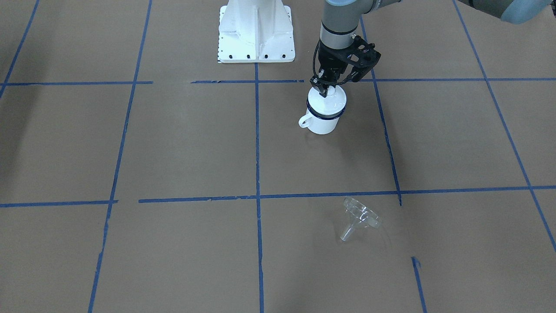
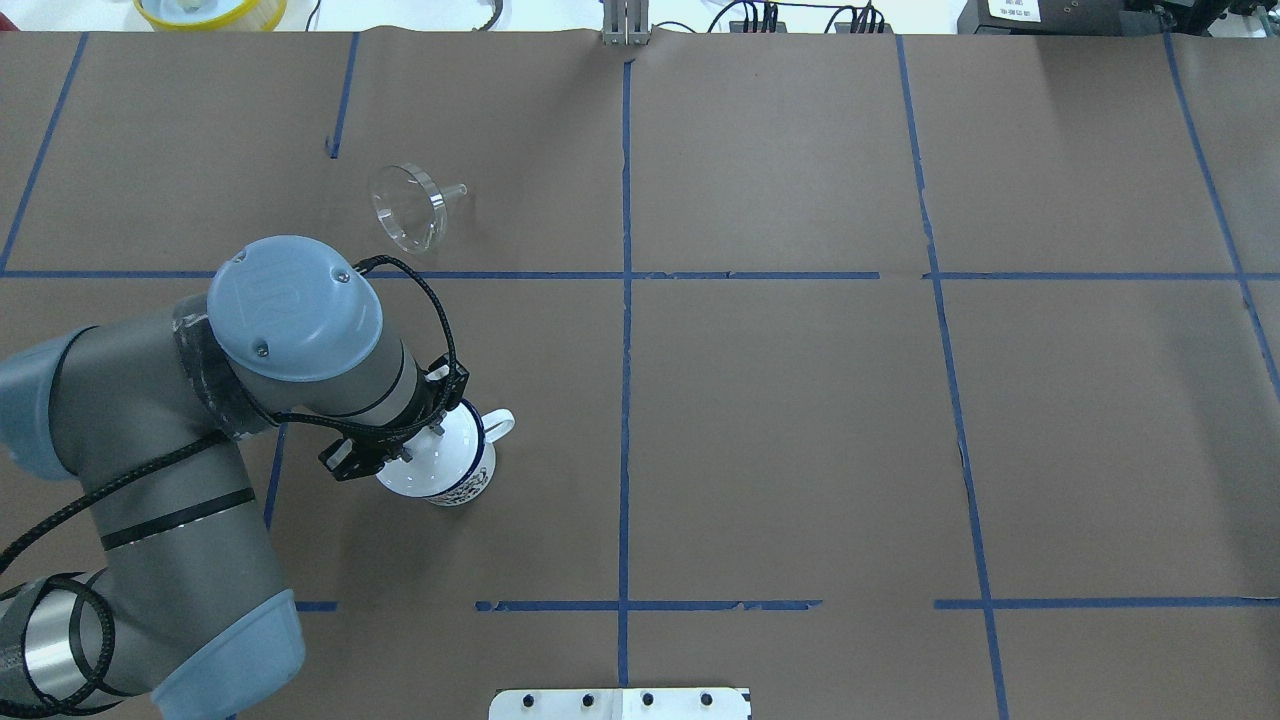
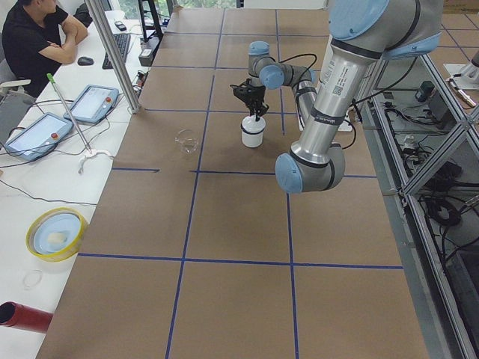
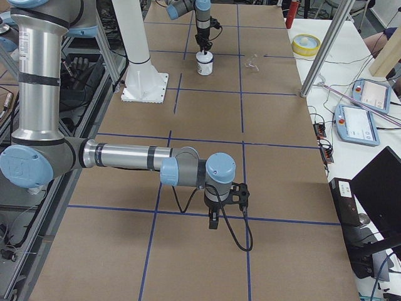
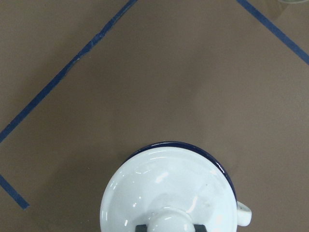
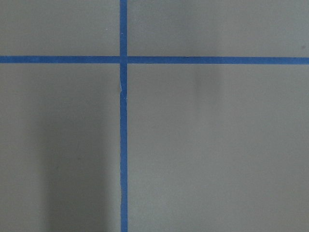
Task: Remove funnel from cup
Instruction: 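Lower the lid onto the mug opening and open the left gripper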
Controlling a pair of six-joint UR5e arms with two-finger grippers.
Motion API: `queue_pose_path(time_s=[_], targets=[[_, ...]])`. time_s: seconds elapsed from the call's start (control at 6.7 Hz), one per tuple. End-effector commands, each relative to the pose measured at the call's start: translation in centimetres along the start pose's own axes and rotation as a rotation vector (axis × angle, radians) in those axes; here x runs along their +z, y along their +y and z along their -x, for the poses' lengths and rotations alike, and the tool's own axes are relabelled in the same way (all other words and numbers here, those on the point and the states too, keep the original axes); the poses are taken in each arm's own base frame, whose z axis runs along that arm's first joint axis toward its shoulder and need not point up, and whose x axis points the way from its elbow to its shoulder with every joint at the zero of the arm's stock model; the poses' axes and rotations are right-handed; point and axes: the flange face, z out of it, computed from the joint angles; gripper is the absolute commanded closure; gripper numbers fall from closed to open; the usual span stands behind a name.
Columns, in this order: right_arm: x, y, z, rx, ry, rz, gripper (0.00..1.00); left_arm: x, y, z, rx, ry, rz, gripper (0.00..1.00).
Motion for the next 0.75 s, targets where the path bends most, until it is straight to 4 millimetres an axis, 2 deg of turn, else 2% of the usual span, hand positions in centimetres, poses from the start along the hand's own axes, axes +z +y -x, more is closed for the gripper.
queue_pose_path(time_s=[0.0,0.15,0.6], targets=[[-0.02,0.0,0.02,0.0,0.0,0.0,0.0,0.02,-0.06,-0.03,0.011,0.001,-0.001,0.09],[-0.02,0.0,0.02,0.0,0.0,0.0,0.0,-0.17,0.01,-0.06,0.014,0.005,0.0,0.0],[0.04,0.01,-0.03,0.001,0.0,0.001,0.0,-0.27,0.06,-0.13,0.021,0.022,0.005,0.0]])
